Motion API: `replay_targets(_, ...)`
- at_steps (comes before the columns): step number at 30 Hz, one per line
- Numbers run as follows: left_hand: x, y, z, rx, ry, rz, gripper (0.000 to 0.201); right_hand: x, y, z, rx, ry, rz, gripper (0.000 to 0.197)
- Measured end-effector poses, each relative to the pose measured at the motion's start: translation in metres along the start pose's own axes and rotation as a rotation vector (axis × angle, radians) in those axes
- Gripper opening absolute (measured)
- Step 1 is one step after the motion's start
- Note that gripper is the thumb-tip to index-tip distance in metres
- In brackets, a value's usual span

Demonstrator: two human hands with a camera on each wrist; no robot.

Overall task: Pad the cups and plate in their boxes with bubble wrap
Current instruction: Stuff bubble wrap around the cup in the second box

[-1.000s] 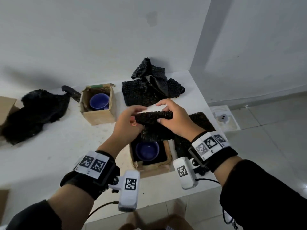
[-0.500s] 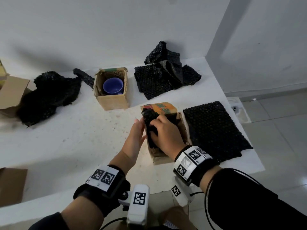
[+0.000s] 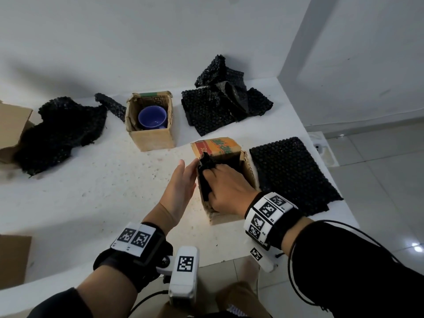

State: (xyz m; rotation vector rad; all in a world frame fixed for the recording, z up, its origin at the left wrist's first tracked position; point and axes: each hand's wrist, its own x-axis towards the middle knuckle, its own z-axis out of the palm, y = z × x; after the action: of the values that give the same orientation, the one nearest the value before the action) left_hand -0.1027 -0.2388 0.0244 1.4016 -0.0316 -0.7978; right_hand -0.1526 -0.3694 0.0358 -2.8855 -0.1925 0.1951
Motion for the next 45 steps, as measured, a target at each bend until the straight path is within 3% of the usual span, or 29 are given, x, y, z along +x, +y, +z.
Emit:
replay_targets(6, -0.003, 0.002, 0.006, 0.03, -0.004, 0.016, 0.056, 0.003, 0.002, 0.008, -0.013, -0.033, 0.024, 0.042)
replay_targets(9, -0.004, -0.001, 0.005, 0.058, -0.02, 0.022, 0.058, -0.002, 0.006, 0.012, -0.004, 0.044, 0.023, 0.045)
replay_targets(15, -0.004, -0.002, 0.002, 0.057, -0.029, -0.004, 0.056, -0.004, 0.008, 0.018, 0.068, 0.184, 0.087, 0.031)
replay_targets(20, -0.005, 0.002, 0.004, 0.056, -0.014, -0.002, 0.054, 0.006, 0.011, 0.011, 0.138, 0.255, 0.156, 0.042)
replay_targets(23, -0.005, 0.003, 0.004, 0.06, -0.026, 0.002, 0.053, 0.01, 0.012, 0.006, 0.087, 0.354, 0.108, 0.036)
replay_targets(31, -0.01, 0.002, 0.008, 0.074, -0.055, 0.024, 0.051, 0.017, 0.045, 0.001, -0.133, 0.421, -0.116, 0.025)
replay_targets(34, -0.011, 0.0, 0.01, 0.086, -0.044, 0.019, 0.053, 0.016, 0.04, 0.006, -0.08, 0.383, -0.066, 0.03)
replay_targets(37, -0.008, -0.002, 0.012, 0.106, -0.032, 0.02, 0.055, 0.011, 0.026, 0.015, -0.006, 0.308, -0.077, 0.013)
replay_targets(42, -0.008, -0.004, 0.011, 0.085, -0.025, 0.032, 0.061, 0.007, 0.032, 0.014, 0.092, 0.204, -0.21, 0.037)
replay_targets(45, -0.006, -0.004, 0.011, 0.079, -0.026, 0.032, 0.058, 0.001, 0.031, 0.011, 0.071, 0.078, -0.32, 0.038)
